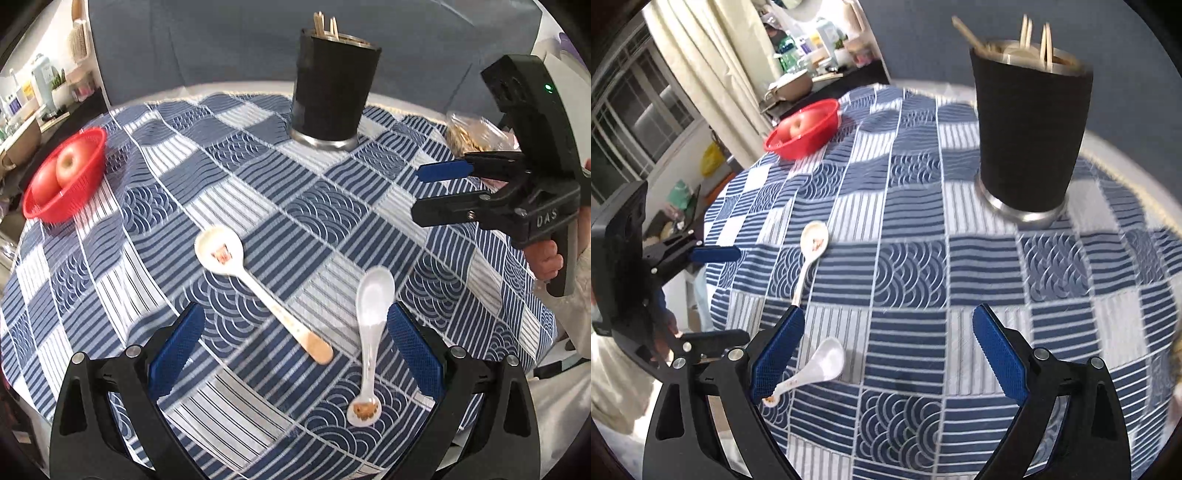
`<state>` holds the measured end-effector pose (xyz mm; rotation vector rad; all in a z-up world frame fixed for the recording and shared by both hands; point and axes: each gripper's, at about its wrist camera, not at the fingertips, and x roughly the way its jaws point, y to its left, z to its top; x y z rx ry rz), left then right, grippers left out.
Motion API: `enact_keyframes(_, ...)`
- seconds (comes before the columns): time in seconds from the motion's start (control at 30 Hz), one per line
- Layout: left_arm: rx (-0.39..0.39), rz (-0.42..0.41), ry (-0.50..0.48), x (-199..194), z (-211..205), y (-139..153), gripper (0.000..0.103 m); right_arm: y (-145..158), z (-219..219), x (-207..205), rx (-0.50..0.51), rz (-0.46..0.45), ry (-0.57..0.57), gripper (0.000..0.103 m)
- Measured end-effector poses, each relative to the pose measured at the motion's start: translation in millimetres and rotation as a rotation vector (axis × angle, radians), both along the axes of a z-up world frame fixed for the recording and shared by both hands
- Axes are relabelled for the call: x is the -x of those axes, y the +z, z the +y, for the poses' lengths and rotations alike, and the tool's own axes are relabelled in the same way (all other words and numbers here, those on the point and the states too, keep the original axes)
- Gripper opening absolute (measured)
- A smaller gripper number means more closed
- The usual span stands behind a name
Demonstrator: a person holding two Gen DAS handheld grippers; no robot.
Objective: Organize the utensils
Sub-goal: 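Reach the right tool to the plain white soup spoon and close on it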
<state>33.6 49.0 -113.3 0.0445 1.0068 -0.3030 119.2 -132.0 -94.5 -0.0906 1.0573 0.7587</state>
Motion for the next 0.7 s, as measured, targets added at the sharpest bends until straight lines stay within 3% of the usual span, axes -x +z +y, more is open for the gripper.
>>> enact_keyframes(0.23, -0.012, 0.038, -0.026, 13.8, -6.6, -18.3, 0.097, -27.5, 16.1, 9.2, 0.026, 0.054, 0.030, 0.087)
enact_keyframes(0.3, -0.014, 0.051, -0.031, 17.9, -9.0, -23.1, 0.097, -34.9, 24.1, 13.5, 0.035, 0.071, 0.062, 0.075)
enact_keyframes(0.33, -0.013, 0.056, -0.031, 19.1, -9.4, -24.7, 0.097, -39.3, 28.0, 15.0, 0.046, 0.078, 0.075, 0.069)
enact_keyframes(0.4, -0.008, 0.070, -0.030, 21.0, -11.2, -29.9, 0.097, -46.2, 33.3, 17.5, 0.061, 0.093, 0.098, 0.045)
enact_keyframes(0.47, -0.010, 0.078, -0.030, 22.7, -13.3, -33.2, 0.097, -52.2, 38.0, 20.2, 0.047, 0.134, 0.124, 0.006)
enact_keyframes(0.7, 0.025, 0.098, -0.069, 26.2, -25.2, -38.1, 0.097, -30.3, 31.8, 27.9, -0.024, 0.103, 0.121, 0.006)
